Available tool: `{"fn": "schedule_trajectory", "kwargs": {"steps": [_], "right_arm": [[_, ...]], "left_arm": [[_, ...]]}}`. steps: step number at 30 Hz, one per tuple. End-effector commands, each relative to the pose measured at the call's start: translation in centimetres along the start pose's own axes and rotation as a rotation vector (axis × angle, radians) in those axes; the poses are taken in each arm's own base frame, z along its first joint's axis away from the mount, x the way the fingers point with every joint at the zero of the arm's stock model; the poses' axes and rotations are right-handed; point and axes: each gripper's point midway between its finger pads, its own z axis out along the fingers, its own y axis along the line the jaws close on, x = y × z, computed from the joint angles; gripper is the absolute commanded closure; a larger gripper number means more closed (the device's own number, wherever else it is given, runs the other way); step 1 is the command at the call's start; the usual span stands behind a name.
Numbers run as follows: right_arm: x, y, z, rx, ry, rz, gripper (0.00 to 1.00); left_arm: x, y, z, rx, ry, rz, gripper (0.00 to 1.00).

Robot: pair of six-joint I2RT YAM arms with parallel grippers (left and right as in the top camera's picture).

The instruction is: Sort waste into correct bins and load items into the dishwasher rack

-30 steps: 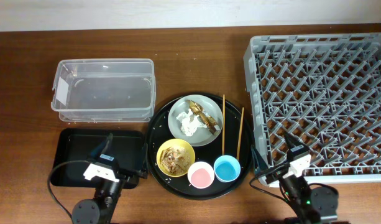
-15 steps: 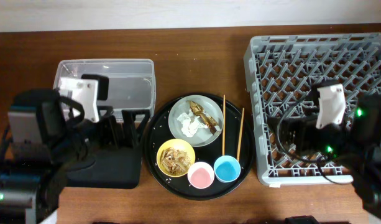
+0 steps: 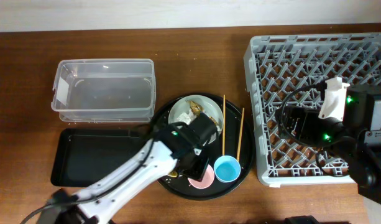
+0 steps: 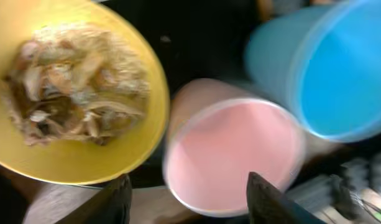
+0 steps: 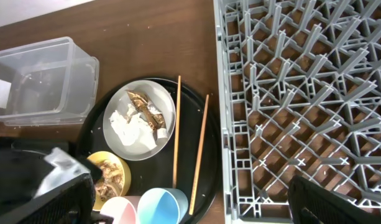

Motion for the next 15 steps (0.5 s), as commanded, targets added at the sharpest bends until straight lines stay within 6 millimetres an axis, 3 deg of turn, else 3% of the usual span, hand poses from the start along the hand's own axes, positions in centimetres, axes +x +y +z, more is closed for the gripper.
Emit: {"fn": "schedule_trajectory", "kwargs": {"steps": [1, 5, 9, 11, 13, 15], "right_arm": [[-0.4, -0.2, -0.5, 0.013, -0.019, 0.014, 0.02], [-0.4, -0.2, -0.2, 0.014, -0.012, 0.016, 0.02], [-0.4, -0.3, 0.1, 0.015, -0.001, 0.018, 0.02], [-0.4, -0.2, 0.1, 0.014, -0.001, 0.017, 0.02], [-0.4, -0.2, 0.1, 0.014, -0.001, 0.017, 0.02], [-0.3, -0.3, 0.1, 0.014, 0.002, 0.018, 0.02]], "left_arm": [[-1.0, 2.1, 1.3, -0.132, -0.025, -0.072, 0.55], [-1.0, 1.6, 1.6, -0.107, -0.014, -0.07, 0.76], [0.2, 2.0, 3.2, -0.126, 0.007, -0.058, 0.74], [-0.4, 1.8, 2.9, -0.115, -0.014, -0.06, 0.94], [-1.1, 1.4, 2.0, -0.09, -0.026, -0.069, 0.99], [-2.0, 1.5, -2.0, -0.047, -0.03, -0.119, 0.99]]}}
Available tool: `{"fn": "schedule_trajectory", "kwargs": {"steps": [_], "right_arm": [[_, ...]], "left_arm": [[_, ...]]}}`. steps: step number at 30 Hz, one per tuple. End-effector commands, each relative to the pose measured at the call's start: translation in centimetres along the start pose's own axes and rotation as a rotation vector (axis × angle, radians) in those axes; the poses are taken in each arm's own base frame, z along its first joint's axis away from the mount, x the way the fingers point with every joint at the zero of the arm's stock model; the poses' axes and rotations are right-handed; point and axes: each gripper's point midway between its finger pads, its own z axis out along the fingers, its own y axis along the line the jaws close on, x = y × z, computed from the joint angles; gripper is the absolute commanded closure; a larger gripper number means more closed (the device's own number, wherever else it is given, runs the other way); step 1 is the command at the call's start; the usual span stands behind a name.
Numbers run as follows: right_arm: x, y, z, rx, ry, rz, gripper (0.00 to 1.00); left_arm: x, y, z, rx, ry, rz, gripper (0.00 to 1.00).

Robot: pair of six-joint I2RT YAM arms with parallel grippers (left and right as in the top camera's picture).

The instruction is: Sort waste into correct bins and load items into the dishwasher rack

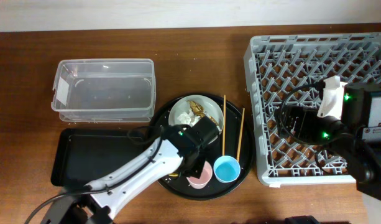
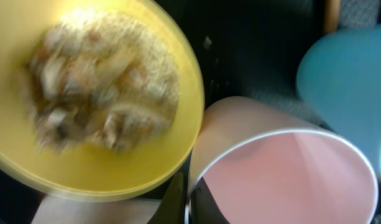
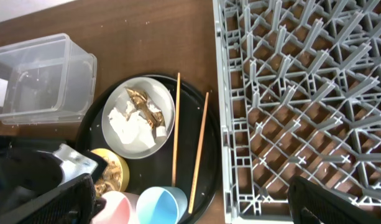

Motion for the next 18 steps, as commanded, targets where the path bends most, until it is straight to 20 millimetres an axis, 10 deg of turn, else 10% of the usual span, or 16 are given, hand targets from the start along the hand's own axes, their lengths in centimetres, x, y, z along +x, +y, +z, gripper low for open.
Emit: {"fn": "schedule_trajectory", "kwargs": {"steps": [1, 6, 9, 18], "right_arm": [[-0.3, -0.2, -0.4, 0.01, -0.013, 0.013, 0.02], [0.2, 1.8, -0.5, -0.104, 0.013, -0.059, 0.02], [1.4, 8.0, -2.4, -0.496, 0.016, -0.333, 0.01], [-0.5, 15.7, -7.3, -1.067, -0.076, -0.437, 0.05]], "left_arm": [[-2.2, 1.3, -6.6, 0.046, -0.039, -0.084, 1.0], [-7.8, 2.9, -19.5, 0.451, -0.303, -0.113, 1.0], [-9.7, 3.2, -27.2, 0.953, -0.481, -0.013, 1.0], [-8.0, 1.3, -31.9, 1.288, -0.478, 0.112, 1.0]]}}
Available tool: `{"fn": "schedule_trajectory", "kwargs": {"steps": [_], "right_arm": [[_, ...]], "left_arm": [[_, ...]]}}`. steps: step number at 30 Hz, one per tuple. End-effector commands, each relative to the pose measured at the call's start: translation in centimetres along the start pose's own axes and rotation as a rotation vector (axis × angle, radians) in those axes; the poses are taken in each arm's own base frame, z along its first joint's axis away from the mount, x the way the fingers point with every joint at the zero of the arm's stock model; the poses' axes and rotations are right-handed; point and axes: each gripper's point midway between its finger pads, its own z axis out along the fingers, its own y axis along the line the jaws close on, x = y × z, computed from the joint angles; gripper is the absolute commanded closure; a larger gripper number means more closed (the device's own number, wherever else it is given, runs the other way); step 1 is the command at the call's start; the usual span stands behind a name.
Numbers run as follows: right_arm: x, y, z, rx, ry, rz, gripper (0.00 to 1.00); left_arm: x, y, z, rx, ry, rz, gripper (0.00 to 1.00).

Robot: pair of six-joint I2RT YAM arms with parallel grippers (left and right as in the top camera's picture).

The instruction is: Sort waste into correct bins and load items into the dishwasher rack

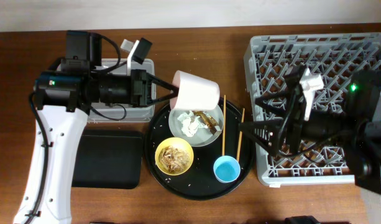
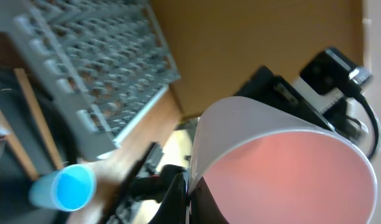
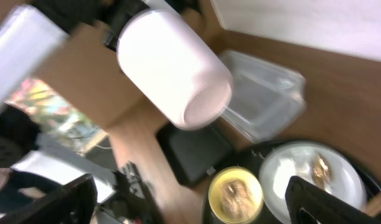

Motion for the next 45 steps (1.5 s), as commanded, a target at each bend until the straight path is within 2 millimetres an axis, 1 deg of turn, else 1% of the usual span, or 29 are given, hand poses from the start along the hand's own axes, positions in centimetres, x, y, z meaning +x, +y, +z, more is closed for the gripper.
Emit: {"fn": "schedule_trajectory", "kwargs": {"steps": [1, 4, 6, 8, 9, 10, 12, 16, 17, 18, 20, 21, 23, 24, 27, 28, 29, 30, 31, 32, 33, 34, 35, 36, 38, 40, 42, 43, 45], "right_arm": [[-0.7, 2.2, 1.2, -0.182, 0.009, 0.008, 0.05], [-0.8, 4.0, 3.7, -0.288, 0.041, -0.075, 0.06], [-1.2, 2.9, 4.8, -0.23, 0.043, -0.061, 0.05], [-1.7, 3.0, 5.0, -0.25, 0.029, -0.078, 0.08], [-1.7, 3.2, 4.9, -0.263, 0.028, -0.082, 0.16], [-1.7, 3.4, 4.9, -0.273, 0.028, -0.083, 0.28], [-1.6, 3.4, 4.9, -0.273, 0.033, -0.075, 0.39], [-1.2, 2.8, 5.0, -0.241, 0.047, -0.053, 0.41], [-1.1, 2.5, 5.0, -0.224, 0.049, -0.048, 0.29], [-1.0, 2.5, 5.1, -0.221, 0.052, -0.044, 0.15], [-1.0, 2.5, 5.1, -0.221, 0.053, -0.042, 0.13], [-1.0, 2.5, 5.1, -0.221, 0.054, -0.042, 0.14], [-1.0, 2.5, 5.1, -0.221, 0.053, -0.042, 0.22], [-1.0, 2.5, 5.1, -0.221, 0.053, -0.042, 0.34], [-1.0, 2.6, 5.0, -0.225, 0.053, -0.042, 0.41], [-1.0, 2.6, 5.0, -0.222, 0.051, -0.045, 0.4], [-1.1, 2.3, 4.8, -0.204, 0.045, -0.046, 0.41], [-1.3, 1.8, 4.5, -0.174, 0.037, -0.04, 0.41], [-1.3, 0.0, 3.5, -0.067, 0.022, 0.019, 0.44], [-1.1, -1.6, 2.6, 0.022, 0.017, 0.066, 0.45], [-0.4, -3.7, 1.2, 0.139, 0.015, 0.128, 0.46], [0.7, -5.9, -0.4, 0.263, 0.024, 0.203, 0.46], [1.6, -7.7, -1.9, 0.362, 0.029, 0.265, 0.47], [3.1, -9.7, -3.8, 0.488, 0.046, 0.345, 0.47], [7.1, -13.7, -8.2, 0.788, 0.121, 0.526, 0.47], [10.0, -15.2, -10.7, 0.964, 0.184, 0.671, 0.47], [12.2, -15.7, -11.1, 1.02, 0.261, 0.779, 0.47], [13.6, -16.1, -11.0, 1.039, 0.323, 0.835, 0.47], [15.6, -17.0, -10.7, 1.065, 0.413, 0.895, 0.47]], "left_arm": [[0.8, -2.6, 1.1, 0.126, 0.053, 0.063, 1.0], [1.3, -2.8, 2.5, 0.113, 0.086, 0.101, 1.0], [1.8, -3.0, 3.1, 0.116, 0.106, 0.106, 1.0], [1.9, -3.1, 3.3, 0.118, 0.112, 0.108, 1.0], [1.9, -3.1, 3.3, 0.119, 0.111, 0.111, 1.0], [1.8, -3.1, 3.3, 0.119, 0.11, 0.115, 1.0], [1.5, -3.2, 3.3, 0.122, 0.102, 0.142, 1.0], [1.1, -3.3, 3.3, 0.125, 0.092, 0.178, 1.0], [1.1, -3.3, 3.3, 0.126, 0.091, 0.182, 1.0], [0.9, -3.4, 3.3, 0.128, 0.088, 0.196, 1.0], [0.7, -3.6, 3.3, 0.138, 0.084, 0.196, 1.0], [0.6, -4.1, 3.3, 0.165, 0.085, 0.217, 1.0], [0.5, -4.4, 3.2, 0.176, 0.084, 0.233, 1.0], [0.5, -4.4, 3.2, 0.176, 0.084, 0.233, 1.0], [0.5, -4.3, 3.3, 0.173, 0.083, 0.233, 0.99], [0.4, -4.2, 3.3, 0.164, 0.081, 0.233, 0.84], [0.3, -3.6, 3.4, 0.132, 0.072, 0.232, 0.73], [0.0, -2.3, 3.5, 0.054, 0.056, 0.213, 0.6], [-0.3, 0.5, 3.4, -0.107, 0.033, 0.163, 0.49], [-0.1, 2.5, 3.1, -0.218, 0.026, 0.124, 0.46], [0.3, 4.8, 2.4, -0.353, 0.024, 0.075, 0.45], [0.7, 6.6, 1.6, -0.459, 0.029, 0.038, 0.43], [1.4, 8.2, 0.7, -0.565, 0.038, 0.002, 0.4], [1.9, 9.2, 0.0, -0.63, 0.048, -0.019, 0.4], [2.2, 9.5, -0.2, -0.651, 0.054, -0.031, 0.4], [2.3, 9.5, -0.2, -0.652, 0.058, -0.035, 0.4], [2.3, 9.5, -0.2, -0.653, 0.058, -0.035, 0.39], [2.3, 9.5, -0.2, -0.653, 0.058, -0.035, 0.39], [2.4, 9.5, -0.3, -0.656, 0.062, -0.031, 0.39]]}}
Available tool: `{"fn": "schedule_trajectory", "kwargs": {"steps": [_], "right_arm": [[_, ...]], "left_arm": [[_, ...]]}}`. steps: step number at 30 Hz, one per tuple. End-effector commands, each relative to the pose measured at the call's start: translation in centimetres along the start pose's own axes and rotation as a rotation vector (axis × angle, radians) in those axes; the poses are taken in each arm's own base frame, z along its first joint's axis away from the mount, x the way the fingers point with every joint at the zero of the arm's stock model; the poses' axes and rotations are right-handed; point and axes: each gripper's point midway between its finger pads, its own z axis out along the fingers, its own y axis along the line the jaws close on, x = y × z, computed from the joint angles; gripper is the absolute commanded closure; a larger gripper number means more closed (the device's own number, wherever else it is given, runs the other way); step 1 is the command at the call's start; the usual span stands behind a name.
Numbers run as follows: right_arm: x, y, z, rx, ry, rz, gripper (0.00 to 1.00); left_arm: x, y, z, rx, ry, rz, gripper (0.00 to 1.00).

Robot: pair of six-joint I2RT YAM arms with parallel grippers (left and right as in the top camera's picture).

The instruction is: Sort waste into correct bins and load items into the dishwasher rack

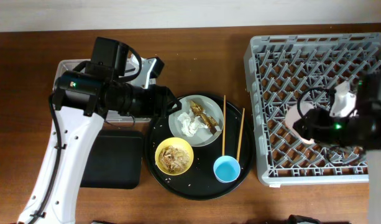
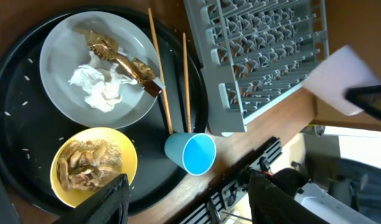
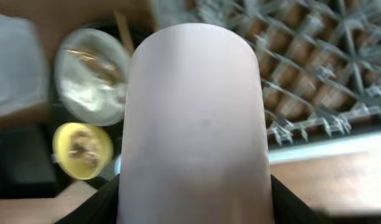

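Note:
The pink cup (image 1: 299,121) is held over the grey dishwasher rack (image 1: 314,46) by my right gripper (image 1: 309,124), which is shut on it. It fills the right wrist view as pink cup (image 3: 193,118), and shows far right in the left wrist view as pink cup (image 2: 340,79). My left gripper (image 2: 189,202) is open and empty above the round black tray (image 1: 159,127). On that tray are a white plate (image 1: 189,129) with napkin and scraps, a yellow bowl (image 1: 173,155) of food, a blue cup (image 1: 226,168) and two chopsticks (image 1: 224,127).
A clear plastic bin (image 1: 69,106) stands at the back left, mostly under my left arm. A black tray (image 1: 109,162) lies in front of it. The rack's grid (image 2: 258,56) has upright prongs.
The pink cup has passed from my left gripper to my right. My right gripper now holds it over the rack. My left gripper is open and has drawn back over the tray's left edge.
My left gripper was open over the pink cup on the round tray, then shut on its rim. It then held the cup up above the plate, with my right gripper open near it. Now my right gripper has the cup over the rack.

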Motion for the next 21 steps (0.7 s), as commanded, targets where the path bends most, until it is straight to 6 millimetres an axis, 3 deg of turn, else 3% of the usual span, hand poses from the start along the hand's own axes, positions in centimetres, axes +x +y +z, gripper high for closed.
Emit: {"fn": "schedule_trajectory", "kwargs": {"steps": [1, 4, 6, 8, 10, 13, 15, 18, 21], "right_arm": [[0.9, -2.5, 3.8, 0.16, 0.14, 0.05, 0.47], [1.6, -2.5, 7.4, 0.187, 0.287, 0.034, 0.46], [2.0, -2.0, 9.0, 0.199, 0.357, 0.007, 0.41], [2.0, -1.8, 10.3, 0.23, 0.384, -0.026, 0.27], [1.4, -2.5, 10.8, 0.284, 0.363, -0.003, 0.11], [0.7, -1.9, 10.6, 0.262, 0.329, -0.007, 0.09], [-0.3, -0.6, 9.3, 0.204, 0.275, -0.037, 0.09], [-2.7, 1.5, 5.1, 0.135, 0.101, -0.062, 0.1], [-4.8, 2.9, 0.0, 0.085, -0.089, -0.055, 0.11]], "left_arm": [[0.0, 0.4, 0.0, -0.026, 0.001, 0.012, 0.39], [0.1, 0.8, 0.0, -0.045, 0.004, 0.008, 0.39], [0.2, 1.0, 0.0, -0.06, 0.008, 0.004, 0.39], [0.3, 1.1, 0.0, -0.061, 0.011, 0.002, 0.39], [0.7, 0.3, 0.4, -0.053, 0.028, 0.043, 0.39], [2.0, -1.1, 1.9, -0.099, 0.072, 0.136, 0.39], [3.1, -1.8, 3.2, -0.199, 0.097, 0.198, 0.39], [4.5, -1.1, 5.1, -0.448, 0.084, 0.248, 0.39], [7.1, -1.8, 10.7, -0.465, 0.138, 0.312, 0.39]]}}
